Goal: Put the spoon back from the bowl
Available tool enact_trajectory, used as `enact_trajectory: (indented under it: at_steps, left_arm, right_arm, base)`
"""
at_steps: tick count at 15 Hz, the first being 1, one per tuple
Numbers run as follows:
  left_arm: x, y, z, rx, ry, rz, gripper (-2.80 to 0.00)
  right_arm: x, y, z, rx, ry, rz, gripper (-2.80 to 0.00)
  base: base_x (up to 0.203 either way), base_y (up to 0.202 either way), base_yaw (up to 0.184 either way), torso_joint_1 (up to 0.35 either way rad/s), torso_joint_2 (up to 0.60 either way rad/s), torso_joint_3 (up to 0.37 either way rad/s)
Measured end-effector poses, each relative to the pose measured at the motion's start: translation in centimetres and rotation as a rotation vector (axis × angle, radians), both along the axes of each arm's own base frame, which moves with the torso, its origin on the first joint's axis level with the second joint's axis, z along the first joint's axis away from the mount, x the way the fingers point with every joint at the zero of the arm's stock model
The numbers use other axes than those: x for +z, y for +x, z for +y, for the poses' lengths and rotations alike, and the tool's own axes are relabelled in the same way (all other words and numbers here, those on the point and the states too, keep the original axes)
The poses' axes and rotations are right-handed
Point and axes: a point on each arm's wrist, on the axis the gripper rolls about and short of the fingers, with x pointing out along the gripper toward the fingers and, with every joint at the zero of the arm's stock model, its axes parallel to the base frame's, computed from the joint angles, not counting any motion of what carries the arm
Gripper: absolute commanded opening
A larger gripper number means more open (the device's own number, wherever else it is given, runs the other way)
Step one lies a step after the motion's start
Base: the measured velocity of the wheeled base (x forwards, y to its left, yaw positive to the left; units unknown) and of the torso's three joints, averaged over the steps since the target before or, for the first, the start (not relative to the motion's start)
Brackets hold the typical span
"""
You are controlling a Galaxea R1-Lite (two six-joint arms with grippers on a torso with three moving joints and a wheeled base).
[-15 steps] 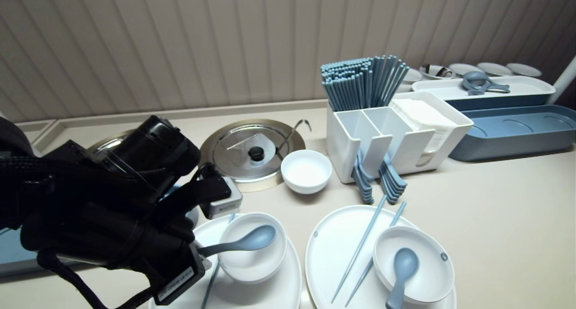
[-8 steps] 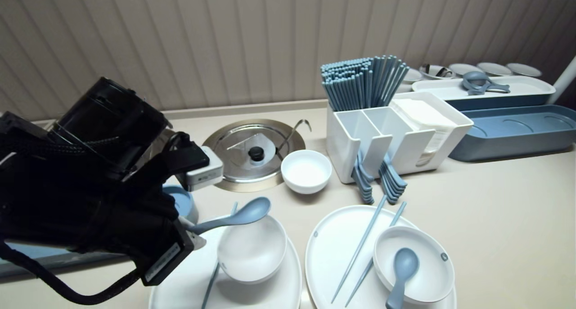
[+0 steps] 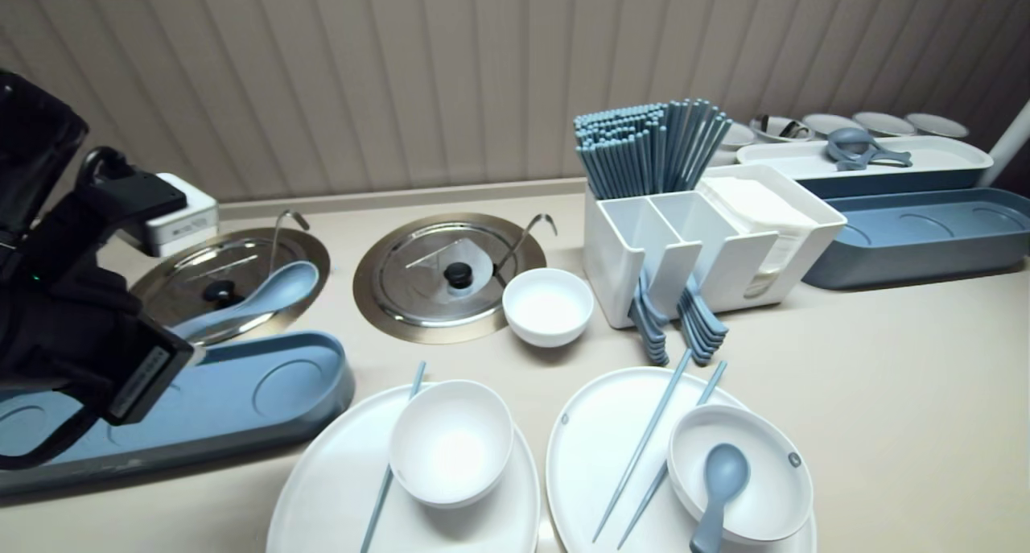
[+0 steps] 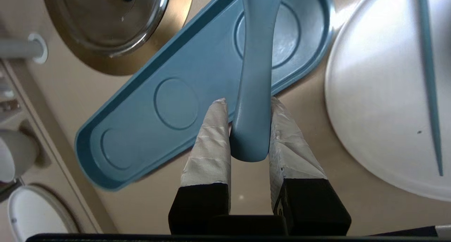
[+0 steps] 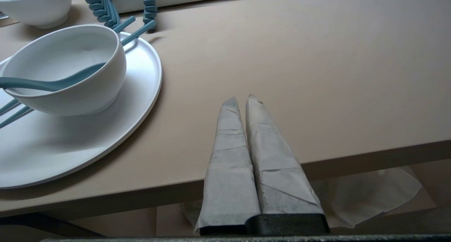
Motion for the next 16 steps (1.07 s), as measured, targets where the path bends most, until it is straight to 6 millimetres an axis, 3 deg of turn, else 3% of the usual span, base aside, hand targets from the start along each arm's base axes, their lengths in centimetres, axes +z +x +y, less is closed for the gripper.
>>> enact_trajectory:
  at_steps: [4, 11, 16]
  left_arm:
    - [-1.0, 0.3, 1.1, 0.066, 0.06, 0.132, -2.8]
    - [-4.7, 4.1, -0.2, 0.073, 0.115, 0.304, -2.8]
    - [-5.8, 4.9, -0.5, 0.074, 0.138, 0.353, -2.8]
  right_arm:
    - [0.0, 0.0, 0.0, 0.0, -0.001, 0.0, -2.8]
    - [0.0, 0.0, 0.0, 0.0, 0.0, 0.0, -2.8]
    - [0.0, 0.0, 0.0, 0.001, 0.0, 0.0, -2.8]
  base:
    - [0.0, 0.0, 0.0, 0.0, 0.0, 0.0]
    - [0.0, 0.0, 0.0, 0.0, 0.0, 0.0]
    - [0.0, 0.0, 0.0, 0.0, 0.0, 0.0]
